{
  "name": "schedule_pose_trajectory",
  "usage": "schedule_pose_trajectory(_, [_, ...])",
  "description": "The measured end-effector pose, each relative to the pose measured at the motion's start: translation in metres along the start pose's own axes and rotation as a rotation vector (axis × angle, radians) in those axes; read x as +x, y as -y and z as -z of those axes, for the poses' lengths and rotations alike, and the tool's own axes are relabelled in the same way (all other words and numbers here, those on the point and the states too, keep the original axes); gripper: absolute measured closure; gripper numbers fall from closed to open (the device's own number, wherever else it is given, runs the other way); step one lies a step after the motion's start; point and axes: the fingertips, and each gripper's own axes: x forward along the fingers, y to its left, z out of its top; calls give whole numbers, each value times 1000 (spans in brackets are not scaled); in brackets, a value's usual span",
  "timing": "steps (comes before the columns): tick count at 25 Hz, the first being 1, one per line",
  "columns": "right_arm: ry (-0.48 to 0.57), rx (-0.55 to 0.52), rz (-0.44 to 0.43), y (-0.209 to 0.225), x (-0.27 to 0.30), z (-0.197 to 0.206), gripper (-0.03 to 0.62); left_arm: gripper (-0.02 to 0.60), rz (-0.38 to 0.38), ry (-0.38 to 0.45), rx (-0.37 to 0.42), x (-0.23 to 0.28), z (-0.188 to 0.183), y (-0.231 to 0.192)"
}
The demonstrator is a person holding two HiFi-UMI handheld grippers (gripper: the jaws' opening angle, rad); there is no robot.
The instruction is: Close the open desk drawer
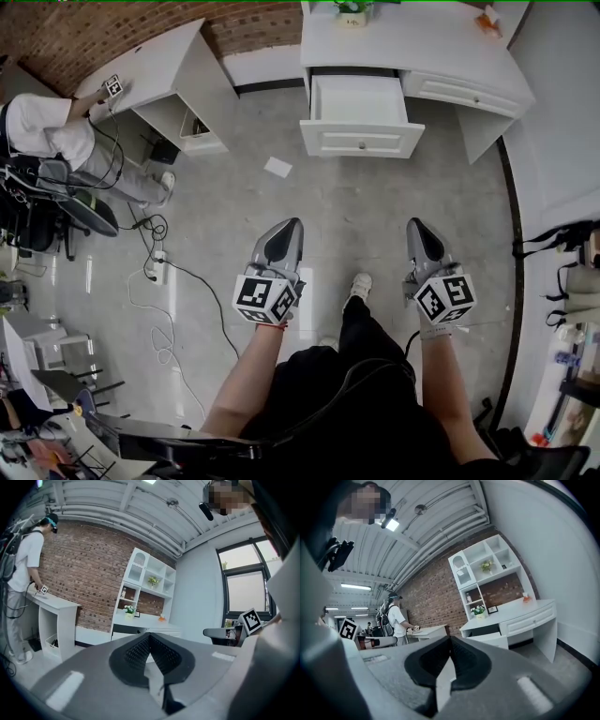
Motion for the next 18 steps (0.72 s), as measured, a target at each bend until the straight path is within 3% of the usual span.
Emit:
schedule_pose_trajectory(7, [-16,3,-6,40,47,-15,594,580,-27,-6,-3,54,-11,-15])
schedule_pose_trajectory(18, [-63,21,-13,104,95,-7,594,580,-35,-33,-22,140,5,-20])
